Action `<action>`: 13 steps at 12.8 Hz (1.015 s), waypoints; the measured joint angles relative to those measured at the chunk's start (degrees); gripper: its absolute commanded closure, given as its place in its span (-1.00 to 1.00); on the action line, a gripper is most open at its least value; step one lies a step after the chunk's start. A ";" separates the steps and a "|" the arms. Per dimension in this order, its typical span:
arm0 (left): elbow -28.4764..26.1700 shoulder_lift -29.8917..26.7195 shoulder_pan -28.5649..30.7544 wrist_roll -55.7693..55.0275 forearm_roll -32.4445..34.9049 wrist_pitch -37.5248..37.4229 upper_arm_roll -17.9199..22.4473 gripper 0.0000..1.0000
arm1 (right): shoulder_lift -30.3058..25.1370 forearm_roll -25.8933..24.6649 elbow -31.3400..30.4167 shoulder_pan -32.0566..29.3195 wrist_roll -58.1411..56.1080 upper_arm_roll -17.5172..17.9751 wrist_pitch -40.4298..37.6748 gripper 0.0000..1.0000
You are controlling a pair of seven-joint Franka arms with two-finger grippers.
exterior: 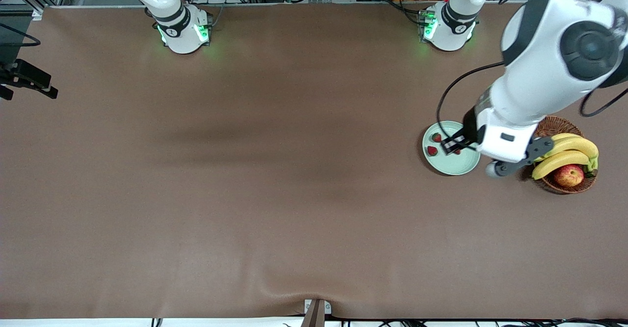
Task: Collect all strawberries into plate
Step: 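Carry the strawberry with the left gripper onto the plate and release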
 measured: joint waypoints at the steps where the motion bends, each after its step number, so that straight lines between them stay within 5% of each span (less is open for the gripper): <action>1: -0.52 -0.93 1.11 2.55 0.00 -1.29 -0.01 1.00 | 0.00 0.00 0.00 0.00 0.00 0.00 -0.01 -1.00; 8: -11.96 -2.07 7.81 12.20 4.04 -0.29 0.09 1.00 | 0.01 0.00 0.02 0.00 0.00 0.02 -0.07 -1.00; 13: -29.27 -1.83 9.90 12.20 4.55 18.64 0.10 1.00 | 0.04 0.00 0.06 0.00 0.00 0.02 -0.12 -1.00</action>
